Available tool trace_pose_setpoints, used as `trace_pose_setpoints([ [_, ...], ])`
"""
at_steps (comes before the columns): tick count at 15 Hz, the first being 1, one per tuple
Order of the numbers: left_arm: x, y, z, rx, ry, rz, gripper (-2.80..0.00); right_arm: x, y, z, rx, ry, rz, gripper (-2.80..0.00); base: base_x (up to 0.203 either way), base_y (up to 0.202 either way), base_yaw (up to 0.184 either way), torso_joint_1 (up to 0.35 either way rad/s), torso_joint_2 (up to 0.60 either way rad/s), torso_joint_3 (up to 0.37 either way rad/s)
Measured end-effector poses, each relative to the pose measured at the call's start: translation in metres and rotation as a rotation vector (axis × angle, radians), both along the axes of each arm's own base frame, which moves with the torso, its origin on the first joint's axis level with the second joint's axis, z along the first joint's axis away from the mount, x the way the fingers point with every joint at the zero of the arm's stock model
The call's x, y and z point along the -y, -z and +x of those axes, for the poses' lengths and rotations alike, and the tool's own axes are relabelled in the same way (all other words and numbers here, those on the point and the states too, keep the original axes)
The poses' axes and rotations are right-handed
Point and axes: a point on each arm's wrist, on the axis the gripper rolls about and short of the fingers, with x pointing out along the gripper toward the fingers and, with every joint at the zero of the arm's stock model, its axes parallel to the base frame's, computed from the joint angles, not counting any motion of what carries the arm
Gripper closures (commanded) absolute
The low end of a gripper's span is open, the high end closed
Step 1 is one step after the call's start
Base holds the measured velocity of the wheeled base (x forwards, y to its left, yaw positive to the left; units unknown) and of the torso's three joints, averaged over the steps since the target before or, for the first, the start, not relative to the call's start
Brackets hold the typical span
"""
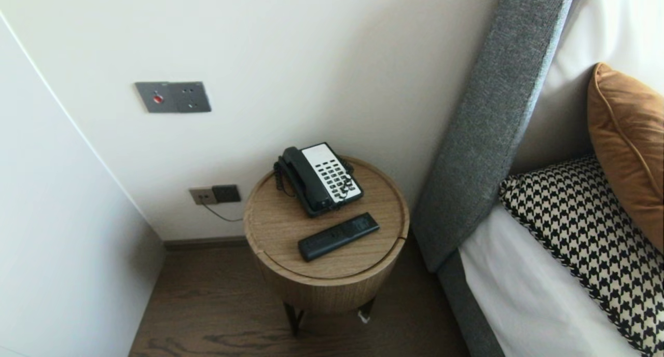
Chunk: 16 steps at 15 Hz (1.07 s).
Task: Open the nightstand drawer
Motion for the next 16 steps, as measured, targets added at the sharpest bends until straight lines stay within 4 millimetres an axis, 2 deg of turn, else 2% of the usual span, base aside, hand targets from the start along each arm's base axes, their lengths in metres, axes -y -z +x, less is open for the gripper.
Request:
trace_pose_setpoints([
  [2, 0.0, -0.026, 0.008, -0.032, 0.006, -0.004, 0.0, 0.0, 0.0, 0.0, 0.0, 0.0, 0.0, 0.0, 0.0, 0.0, 0.0, 0.0, 0.0, 0.0],
  [4, 0.0, -0.059, 0.026, -0.082, 0.013, -0.005, 0.0, 0.0, 0.0, 0.0, 0.0, 0.0, 0.0, 0.0, 0.0, 0.0, 0.0, 0.0, 0.0, 0.0],
  [6, 0.001, -0.092, 0.053, -0.149, 0.025, -0.004, 0.0, 0.0, 0.0, 0.0, 0.0, 0.0, 0.0, 0.0, 0.0, 0.0, 0.0, 0.0, 0.0, 0.0],
  [9, 0.006, -0.125, 0.102, -0.311, 0.076, 0.004, 0.0, 0.0, 0.0, 0.0, 0.0, 0.0, 0.0, 0.0, 0.0, 0.0, 0.0, 0.0, 0.0, 0.0],
  [12, 0.024, -0.139, 0.151, -0.521, 0.169, 0.012, 0.0, 0.0, 0.0, 0.0, 0.0, 0.0, 0.0, 0.0, 0.0, 0.0, 0.0, 0.0, 0.0, 0.0],
  [16, 0.074, -0.13, 0.209, -0.729, 0.299, 0.008, 0.0, 0.0, 0.0, 0.0, 0.0, 0.0, 0.0, 0.0, 0.0, 0.0, 0.0, 0.0, 0.0, 0.0],
])
